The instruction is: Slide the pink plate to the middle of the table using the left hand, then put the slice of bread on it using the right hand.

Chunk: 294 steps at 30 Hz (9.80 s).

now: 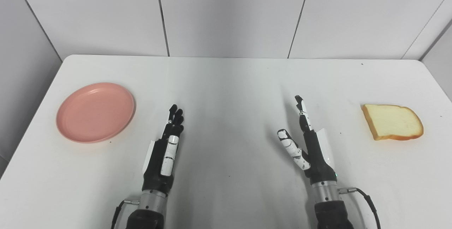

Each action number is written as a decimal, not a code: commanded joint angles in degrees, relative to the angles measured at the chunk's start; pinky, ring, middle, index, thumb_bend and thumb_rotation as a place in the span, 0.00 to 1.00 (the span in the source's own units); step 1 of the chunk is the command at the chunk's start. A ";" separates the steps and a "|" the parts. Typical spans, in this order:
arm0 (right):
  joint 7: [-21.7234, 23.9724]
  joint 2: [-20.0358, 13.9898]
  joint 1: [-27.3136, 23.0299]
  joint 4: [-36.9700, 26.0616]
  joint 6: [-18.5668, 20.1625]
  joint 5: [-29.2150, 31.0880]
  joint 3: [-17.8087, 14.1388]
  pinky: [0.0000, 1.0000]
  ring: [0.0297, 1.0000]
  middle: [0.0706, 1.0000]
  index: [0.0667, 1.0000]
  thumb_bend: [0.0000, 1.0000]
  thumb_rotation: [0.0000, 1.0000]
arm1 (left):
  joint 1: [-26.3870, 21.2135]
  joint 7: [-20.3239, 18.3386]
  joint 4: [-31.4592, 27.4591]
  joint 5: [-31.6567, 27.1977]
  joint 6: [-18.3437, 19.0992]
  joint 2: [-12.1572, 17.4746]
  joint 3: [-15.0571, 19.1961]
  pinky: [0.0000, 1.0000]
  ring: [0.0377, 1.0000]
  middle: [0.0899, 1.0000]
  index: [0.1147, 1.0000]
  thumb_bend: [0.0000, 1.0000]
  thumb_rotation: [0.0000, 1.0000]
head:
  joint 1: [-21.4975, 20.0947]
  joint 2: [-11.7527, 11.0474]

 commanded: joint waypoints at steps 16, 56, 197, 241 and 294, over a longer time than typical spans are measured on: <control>0.44 -0.14 1.55 -0.96 -1.06 2.60 0.70 0.95 0.93 0.95 0.95 0.73 1.00 | -2.96 3.01 2.86 11.98 -9.55 3.99 -1.31 1.00 1.00 1.00 1.00 0.65 1.00 | 0.44 0.05; 2.12 -5.15 -1.18 11.60 -11.83 9.30 1.13 0.98 0.98 0.99 0.98 0.72 1.00 | -10.67 4.65 2.42 12.41 0.17 5.49 3.73 1.00 1.00 1.00 1.00 0.77 1.00 | 17.70 -9.56; -2.29 -8.97 -1.94 16.93 -12.05 14.08 7.41 1.00 0.98 0.98 0.98 0.77 1.00 | -20.84 -8.92 22.62 -15.73 3.31 15.05 11.73 0.95 0.88 0.86 0.82 0.85 1.00 | 15.71 -18.46; -3.88 -1.04 1.83 6.65 -9.28 1.70 4.67 0.87 0.92 0.93 0.94 0.70 1.00 | -11.09 -10.06 11.95 -15.01 7.77 4.32 2.77 0.98 0.92 0.90 0.88 0.78 1.00 | -0.85 -9.71; 1.94 -0.16 1.69 -5.36 0.10 3.07 1.68 0.91 0.91 0.92 0.92 0.70 1.00 | -7.20 -6.84 5.14 -4.57 6.19 1.51 -1.62 1.00 1.00 1.00 1.00 0.76 1.00 | -4.86 0.30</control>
